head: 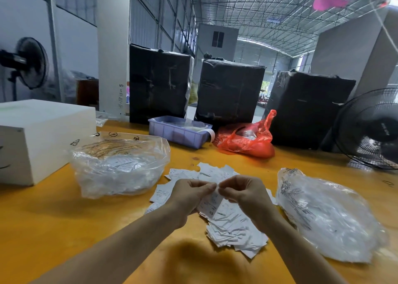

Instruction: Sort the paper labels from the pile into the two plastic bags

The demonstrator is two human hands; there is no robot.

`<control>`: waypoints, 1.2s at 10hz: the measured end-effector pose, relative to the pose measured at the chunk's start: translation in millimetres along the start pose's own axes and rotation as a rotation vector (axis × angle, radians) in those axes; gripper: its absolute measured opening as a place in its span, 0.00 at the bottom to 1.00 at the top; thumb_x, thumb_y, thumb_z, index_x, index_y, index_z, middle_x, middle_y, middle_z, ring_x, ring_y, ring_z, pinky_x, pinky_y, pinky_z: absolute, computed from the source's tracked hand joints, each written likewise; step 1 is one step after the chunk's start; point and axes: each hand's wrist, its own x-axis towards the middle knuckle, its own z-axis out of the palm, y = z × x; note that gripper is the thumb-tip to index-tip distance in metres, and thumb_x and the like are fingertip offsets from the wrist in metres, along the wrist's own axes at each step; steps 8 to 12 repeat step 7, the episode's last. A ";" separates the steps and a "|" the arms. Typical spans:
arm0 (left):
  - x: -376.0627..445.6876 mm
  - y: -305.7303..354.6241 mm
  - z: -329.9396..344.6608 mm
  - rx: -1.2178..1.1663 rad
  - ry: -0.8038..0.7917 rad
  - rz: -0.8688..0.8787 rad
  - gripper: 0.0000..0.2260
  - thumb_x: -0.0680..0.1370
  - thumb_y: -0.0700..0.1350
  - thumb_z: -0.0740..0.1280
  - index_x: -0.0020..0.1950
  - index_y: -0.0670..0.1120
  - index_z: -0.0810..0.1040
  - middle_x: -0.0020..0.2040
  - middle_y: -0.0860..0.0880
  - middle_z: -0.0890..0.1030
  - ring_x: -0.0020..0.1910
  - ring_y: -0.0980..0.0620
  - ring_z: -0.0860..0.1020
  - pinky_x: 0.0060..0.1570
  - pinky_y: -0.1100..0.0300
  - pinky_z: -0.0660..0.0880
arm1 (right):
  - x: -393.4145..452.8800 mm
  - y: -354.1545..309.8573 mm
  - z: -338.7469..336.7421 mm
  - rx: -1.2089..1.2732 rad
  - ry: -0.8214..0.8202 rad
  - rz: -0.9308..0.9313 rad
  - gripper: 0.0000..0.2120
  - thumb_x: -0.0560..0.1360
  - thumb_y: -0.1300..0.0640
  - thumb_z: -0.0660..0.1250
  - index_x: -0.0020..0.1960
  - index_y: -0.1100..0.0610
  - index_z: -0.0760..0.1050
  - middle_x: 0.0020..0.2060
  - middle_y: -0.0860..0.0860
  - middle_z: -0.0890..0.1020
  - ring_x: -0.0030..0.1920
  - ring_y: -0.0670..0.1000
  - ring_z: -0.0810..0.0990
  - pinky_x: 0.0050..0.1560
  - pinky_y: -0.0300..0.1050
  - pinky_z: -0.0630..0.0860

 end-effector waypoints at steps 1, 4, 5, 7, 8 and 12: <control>0.5 5.7 -11.4 0.099 -0.066 0.000 0.05 0.73 0.44 0.72 0.43 0.42 0.83 0.38 0.46 0.84 0.38 0.52 0.82 0.34 0.62 0.78 | 3.1 -4.7 6.7 -0.051 0.004 -0.032 0.06 0.70 0.68 0.71 0.38 0.59 0.81 0.34 0.53 0.83 0.31 0.42 0.79 0.33 0.32 0.74; 39.6 51.4 -86.5 0.212 0.378 0.171 0.08 0.73 0.41 0.72 0.48 0.38 0.80 0.39 0.45 0.79 0.33 0.53 0.71 0.32 0.62 0.69 | -11.1 3.3 0.4 -0.016 0.021 0.080 0.05 0.73 0.66 0.69 0.44 0.58 0.81 0.34 0.52 0.85 0.33 0.47 0.81 0.34 0.36 0.75; 57.1 66.5 -136.6 0.454 0.603 0.216 0.05 0.74 0.39 0.71 0.47 0.38 0.80 0.37 0.45 0.79 0.34 0.52 0.75 0.34 0.62 0.73 | -23.5 7.6 -20.1 -0.058 -0.028 0.119 0.04 0.72 0.67 0.70 0.43 0.60 0.81 0.34 0.54 0.85 0.31 0.48 0.81 0.33 0.38 0.74; 83.2 69.7 -195.9 0.801 0.807 0.066 0.05 0.75 0.36 0.69 0.47 0.34 0.77 0.42 0.39 0.81 0.39 0.45 0.79 0.37 0.55 0.76 | -66.4 5.7 -60.3 -0.108 0.076 0.161 0.05 0.66 0.71 0.73 0.34 0.62 0.84 0.30 0.60 0.83 0.29 0.56 0.81 0.27 0.38 0.74; 83.2 69.7 -195.9 0.801 0.807 0.066 0.05 0.75 0.36 0.69 0.47 0.34 0.77 0.42 0.39 0.81 0.39 0.45 0.79 0.37 0.55 0.76 | -66.4 5.7 -60.3 -0.108 0.076 0.161 0.05 0.66 0.71 0.73 0.34 0.62 0.84 0.30 0.60 0.83 0.29 0.56 0.81 0.27 0.38 0.74; 83.2 69.7 -195.9 0.801 0.807 0.066 0.05 0.75 0.36 0.69 0.47 0.34 0.77 0.42 0.39 0.81 0.39 0.45 0.79 0.37 0.55 0.76 | -66.4 5.7 -60.3 -0.108 0.076 0.161 0.05 0.66 0.71 0.73 0.34 0.62 0.84 0.30 0.60 0.83 0.29 0.56 0.81 0.27 0.38 0.74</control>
